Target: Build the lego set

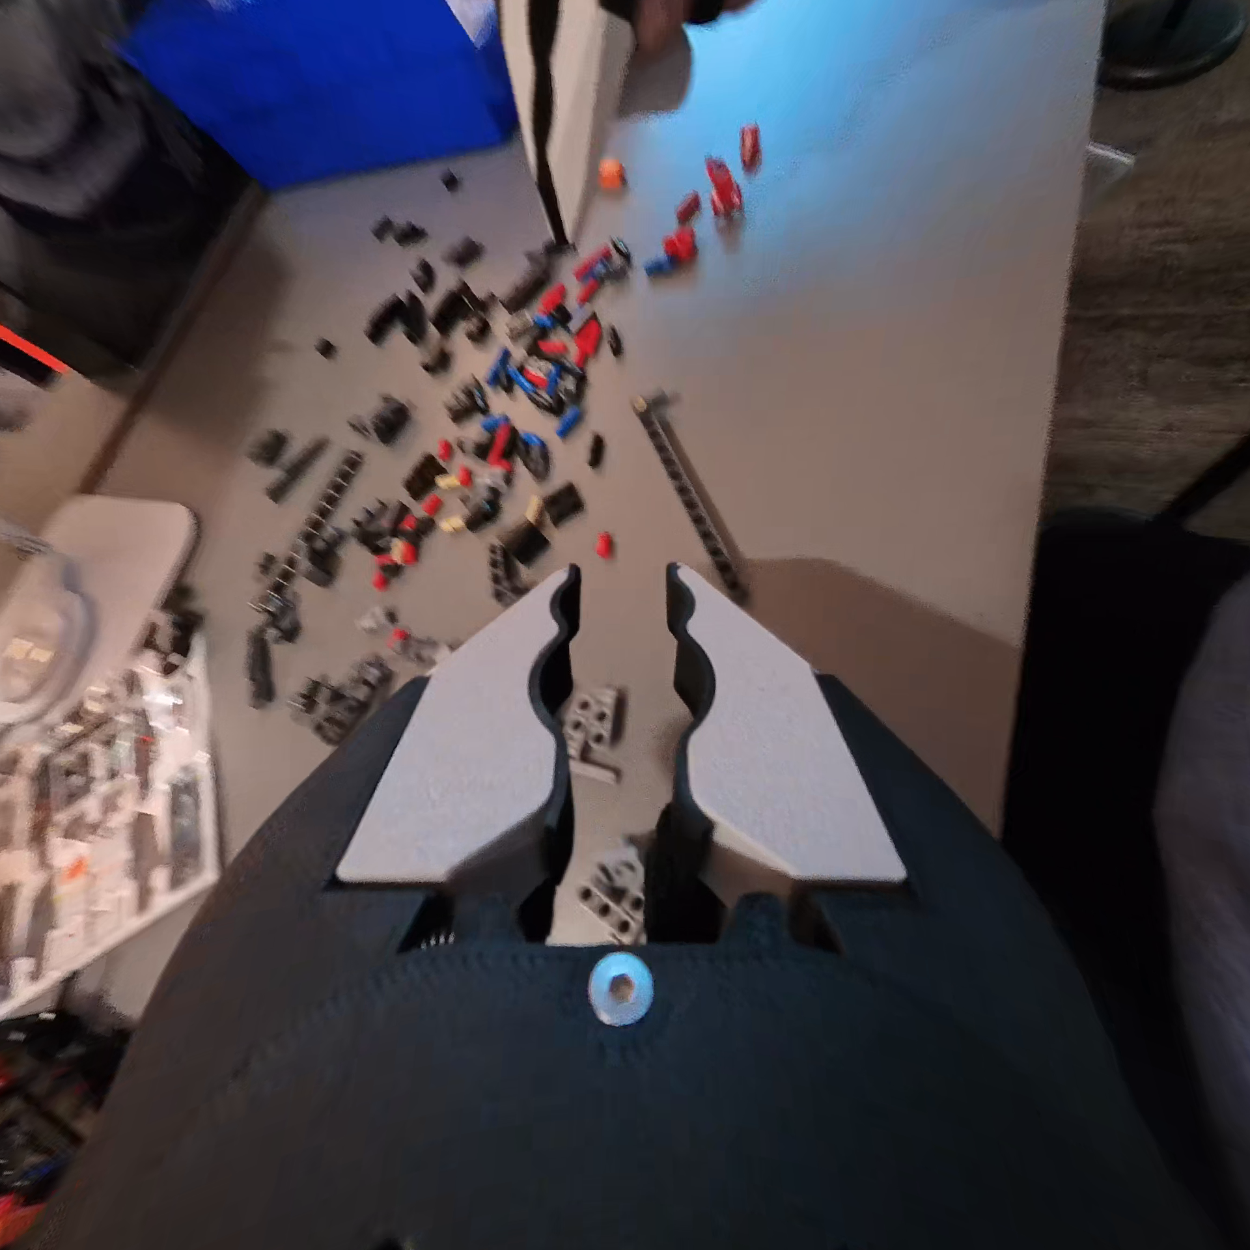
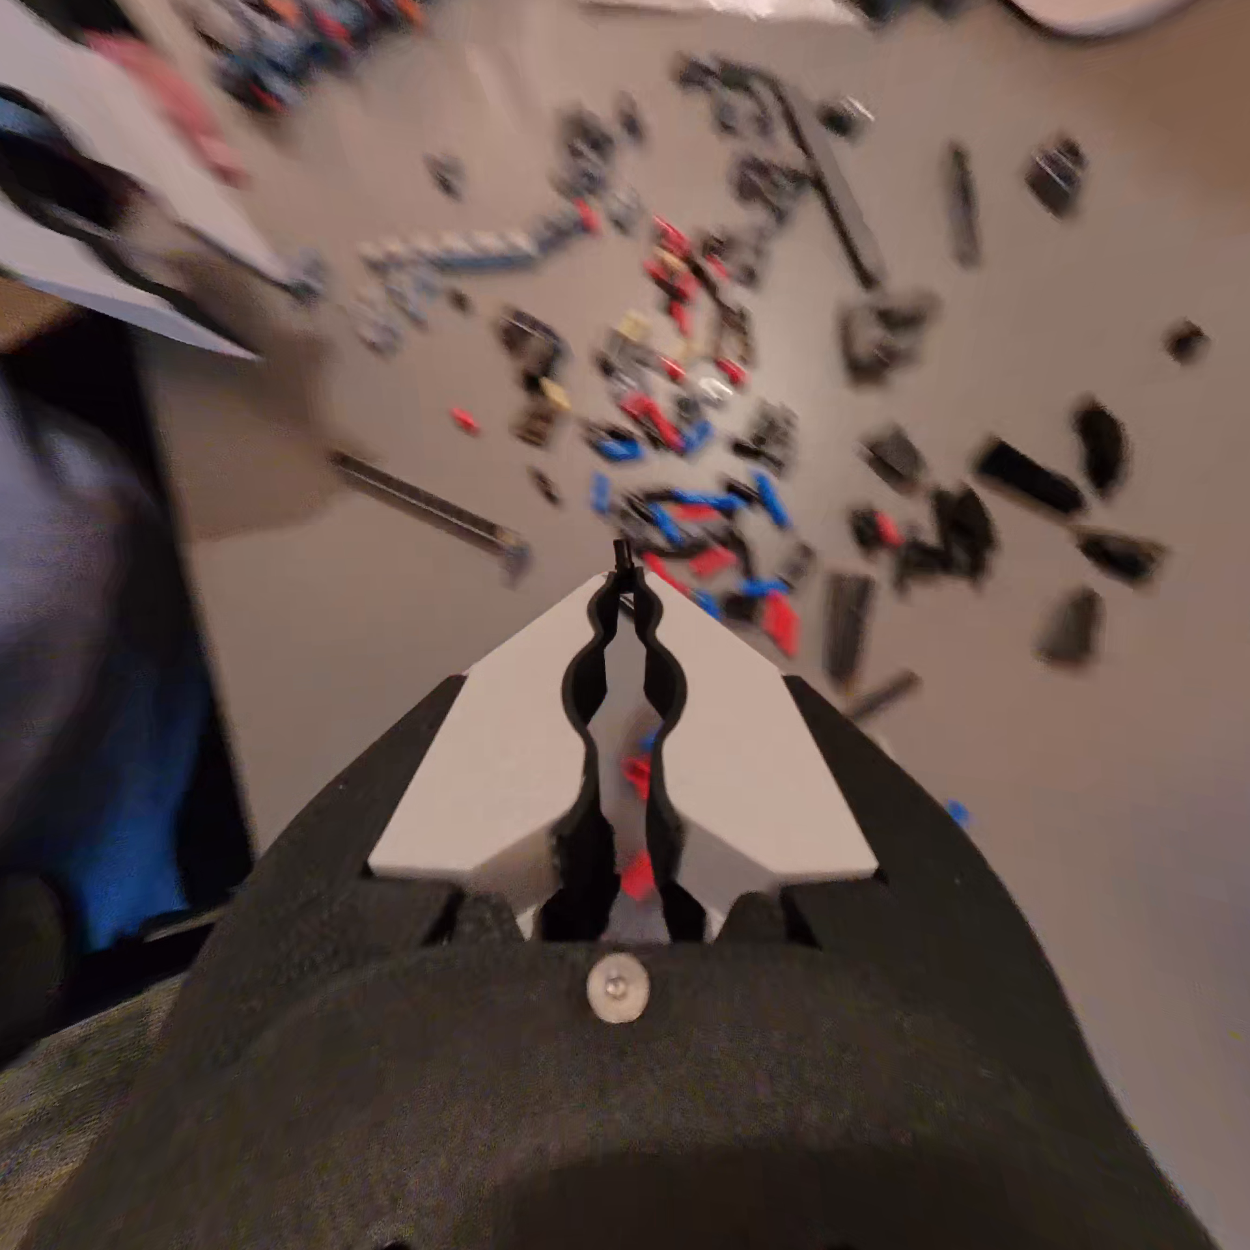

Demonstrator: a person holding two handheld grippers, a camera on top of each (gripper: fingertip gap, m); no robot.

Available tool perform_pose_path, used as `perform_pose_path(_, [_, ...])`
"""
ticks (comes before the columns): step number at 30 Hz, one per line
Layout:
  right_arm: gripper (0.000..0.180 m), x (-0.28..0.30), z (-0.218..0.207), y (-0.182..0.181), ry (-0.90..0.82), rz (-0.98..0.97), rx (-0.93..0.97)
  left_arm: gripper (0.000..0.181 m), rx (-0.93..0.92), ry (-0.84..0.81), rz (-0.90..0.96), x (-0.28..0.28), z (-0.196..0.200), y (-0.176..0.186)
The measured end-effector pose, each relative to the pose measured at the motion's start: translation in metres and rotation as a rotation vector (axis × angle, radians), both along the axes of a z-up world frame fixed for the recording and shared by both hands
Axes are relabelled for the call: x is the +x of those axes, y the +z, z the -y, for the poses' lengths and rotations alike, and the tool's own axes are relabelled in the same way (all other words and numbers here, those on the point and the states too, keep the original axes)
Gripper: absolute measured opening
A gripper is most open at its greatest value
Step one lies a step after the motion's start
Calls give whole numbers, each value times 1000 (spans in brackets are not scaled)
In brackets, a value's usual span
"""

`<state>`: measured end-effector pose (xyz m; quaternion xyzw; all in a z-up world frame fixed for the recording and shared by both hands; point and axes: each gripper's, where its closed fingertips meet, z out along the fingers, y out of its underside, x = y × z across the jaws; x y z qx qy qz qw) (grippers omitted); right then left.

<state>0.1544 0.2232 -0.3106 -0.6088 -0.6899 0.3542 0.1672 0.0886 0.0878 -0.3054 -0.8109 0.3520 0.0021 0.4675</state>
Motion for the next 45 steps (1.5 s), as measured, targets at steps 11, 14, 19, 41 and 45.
perform_pose_path(11, [0, -34, 115, 53, 263, -92, -263, 26, 372, -138, -345, 28, -28, 45])
perform_pose_path(14, [0, -34, 118, 53, 272, -81, -275, 20, 375, -144, -357, 30, -27, 43])
perform_pose_path(19, [0, -34, 120, 47, 271, -48, -280, 14, 407, -159, -394, 33, -26, 44])
perform_pose_path(41, [7, -53, 105, 86, 159, -375, 69, 2, 280, -84, 26, 20, -28, 63])
perform_pose_path(45, [6, -53, 114, 90, 189, -420, 238, 2, 244, -116, 194, 25, -26, 72])
